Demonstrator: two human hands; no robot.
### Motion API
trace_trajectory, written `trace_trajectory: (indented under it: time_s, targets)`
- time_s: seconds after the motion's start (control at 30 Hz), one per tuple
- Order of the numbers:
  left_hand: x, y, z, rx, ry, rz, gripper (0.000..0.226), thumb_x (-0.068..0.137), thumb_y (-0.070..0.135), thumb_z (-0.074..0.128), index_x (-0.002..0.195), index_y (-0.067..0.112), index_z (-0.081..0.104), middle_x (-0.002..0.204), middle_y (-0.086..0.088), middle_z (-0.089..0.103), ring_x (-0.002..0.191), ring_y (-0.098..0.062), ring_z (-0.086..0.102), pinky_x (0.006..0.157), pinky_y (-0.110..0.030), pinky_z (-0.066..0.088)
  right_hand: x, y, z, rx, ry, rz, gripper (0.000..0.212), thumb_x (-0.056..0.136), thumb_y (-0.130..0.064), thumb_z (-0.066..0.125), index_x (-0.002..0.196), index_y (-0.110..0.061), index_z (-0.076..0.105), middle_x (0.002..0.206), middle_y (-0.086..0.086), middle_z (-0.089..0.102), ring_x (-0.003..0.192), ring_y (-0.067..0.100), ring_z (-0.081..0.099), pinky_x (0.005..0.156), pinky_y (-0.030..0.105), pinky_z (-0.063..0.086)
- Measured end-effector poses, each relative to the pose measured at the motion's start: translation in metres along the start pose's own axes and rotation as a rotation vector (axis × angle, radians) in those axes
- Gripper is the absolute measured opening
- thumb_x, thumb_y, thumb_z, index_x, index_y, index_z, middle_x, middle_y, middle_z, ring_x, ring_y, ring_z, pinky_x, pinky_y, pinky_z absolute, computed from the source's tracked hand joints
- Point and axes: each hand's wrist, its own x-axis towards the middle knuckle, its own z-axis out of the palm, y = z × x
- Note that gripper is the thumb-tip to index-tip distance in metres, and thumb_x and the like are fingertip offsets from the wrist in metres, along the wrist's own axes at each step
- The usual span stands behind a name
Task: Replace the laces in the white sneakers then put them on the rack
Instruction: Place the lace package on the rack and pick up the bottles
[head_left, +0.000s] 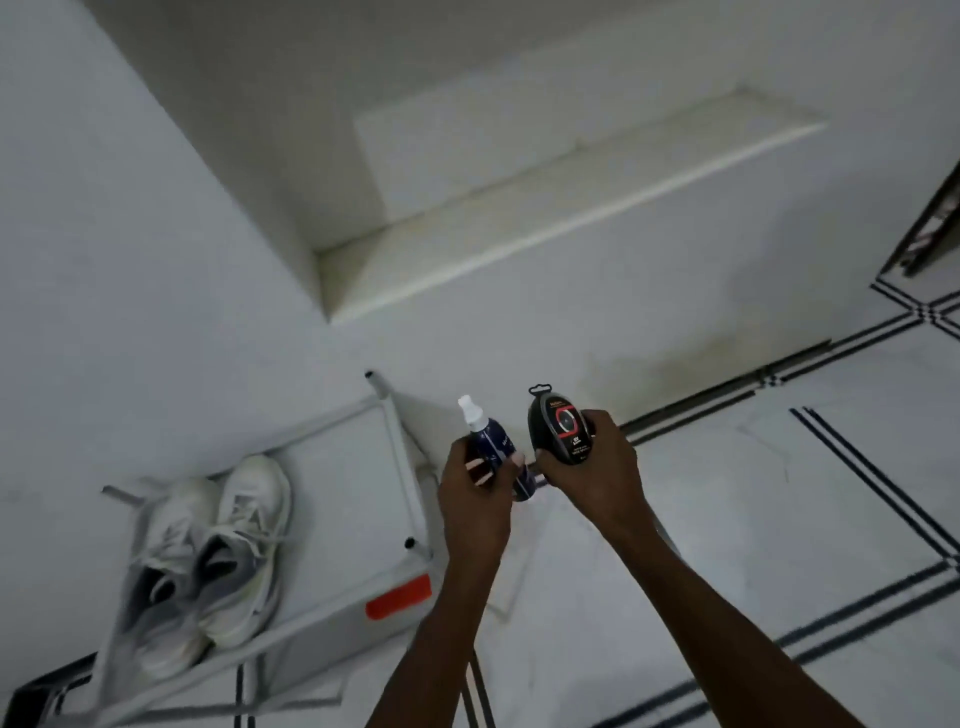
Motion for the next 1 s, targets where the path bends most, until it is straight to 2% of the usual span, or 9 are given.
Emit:
trace_trajectory:
  time_s: [0.1,0.27,0.4,0.53,0.67,0.73,0.83,0.9,1.0]
  targets:
    - [0.026,0.056,-0.021,0.022,0.068,0.087,0.035,0.087,0.020,0.079,0.118,0.018,0.064,0.105,0.011,0.071,0.091,0.013,0.064,0.073,-0.003,0.048,0.020,-0.061,-0.009,-0.007,-0.003,-0.072,0.053,0.068,-0.034,0.085,0.108,-0.024,0.053,0.097,-0.008,0.063,0.084,0.007,0.061,0.067,0.016,0.046]
    - [0.087,0.117,-0.056,0.044,0.168,0.164,0.037,0.087,0.016,0.078,0.121,0.014,0.063,0.108,0.007,0.070,0.089,0.015,0.062,0.070,-0.004,0.047,0.065,-0.143,0.004,-0.018,0.012,-0.149,0.059,0.066,-0.044,0.082,0.113,-0.022,0.054,0.100,-0.006,0.066,0.088,0.013,0.064,0.077,0.035,0.057]
    - [0.144,0.139,-0.078,0.054,0.232,0.195,0.039,0.086,0.010,0.078,0.123,0.011,0.064,0.112,0.003,0.070,0.094,0.010,0.062,0.072,-0.004,0.048,0.112,-0.184,0.036,-0.070,-0.002,-0.171,0.061,0.060,-0.054,0.077,0.108,-0.024,0.054,0.098,-0.005,0.066,0.088,0.016,0.065,0.074,0.040,0.058]
    - [0.220,0.139,-0.092,0.072,0.273,0.171,0.037,0.086,0.007,0.077,0.121,0.009,0.064,0.109,0.003,0.069,0.089,0.013,0.061,0.071,0.001,0.043,0.172,-0.211,0.082,-0.151,-0.029,-0.170,0.061,0.056,-0.057,0.071,0.104,-0.025,0.052,0.097,-0.004,0.065,0.089,0.019,0.064,0.073,0.042,0.058]
    - [0.286,0.128,-0.097,0.088,0.263,0.159,0.027,0.087,0.000,0.073,0.109,0.012,0.064,0.091,0.016,0.065,0.077,0.022,0.059,0.067,0.000,0.043,0.226,-0.225,0.124,-0.218,-0.044,-0.168,0.062,0.058,-0.052,0.076,0.106,-0.022,0.051,0.101,-0.001,0.063,0.094,0.023,0.062,0.074,0.041,0.057]
    - [0.311,0.123,-0.097,0.125,0.271,0.163,0.022,0.088,-0.001,0.069,0.101,0.015,0.061,0.084,0.012,0.065,0.072,0.015,0.062,0.063,-0.005,0.046,0.247,-0.227,0.145,-0.255,-0.047,-0.167,0.063,0.060,-0.049,0.078,0.108,-0.019,0.051,0.104,0.001,0.063,0.096,0.025,0.062,0.075,0.041,0.057]
    - [0.337,0.108,-0.094,0.178,0.289,0.174,0.022,0.084,0.013,0.070,0.099,0.026,0.061,0.086,0.010,0.068,0.078,0.000,0.065,0.070,-0.023,0.050,0.263,-0.226,0.173,-0.295,-0.021,-0.184,0.064,0.063,-0.045,0.080,0.112,-0.015,0.051,0.105,0.004,0.061,0.098,0.028,0.061,0.074,0.040,0.056]
    - [0.347,0.097,-0.091,0.220,0.320,0.148,0.036,0.087,0.009,0.071,0.093,0.040,0.054,0.083,0.016,0.064,0.078,0.005,0.061,0.069,-0.022,0.046,0.268,-0.219,0.188,-0.321,0.005,-0.196,0.065,0.064,-0.043,0.081,0.113,-0.012,0.051,0.105,0.007,0.060,0.098,0.030,0.060,0.071,0.038,0.054]
    - [0.352,0.089,-0.088,0.248,0.329,0.165,0.038,0.090,0.012,0.071,0.091,0.044,0.051,0.084,0.018,0.063,0.079,0.003,0.061,0.066,-0.022,0.045,0.269,-0.211,0.200,-0.373,0.034,-0.205,0.065,0.065,-0.043,0.081,0.113,-0.010,0.050,0.103,0.007,0.059,0.096,0.029,0.057,0.066,0.035,0.049]
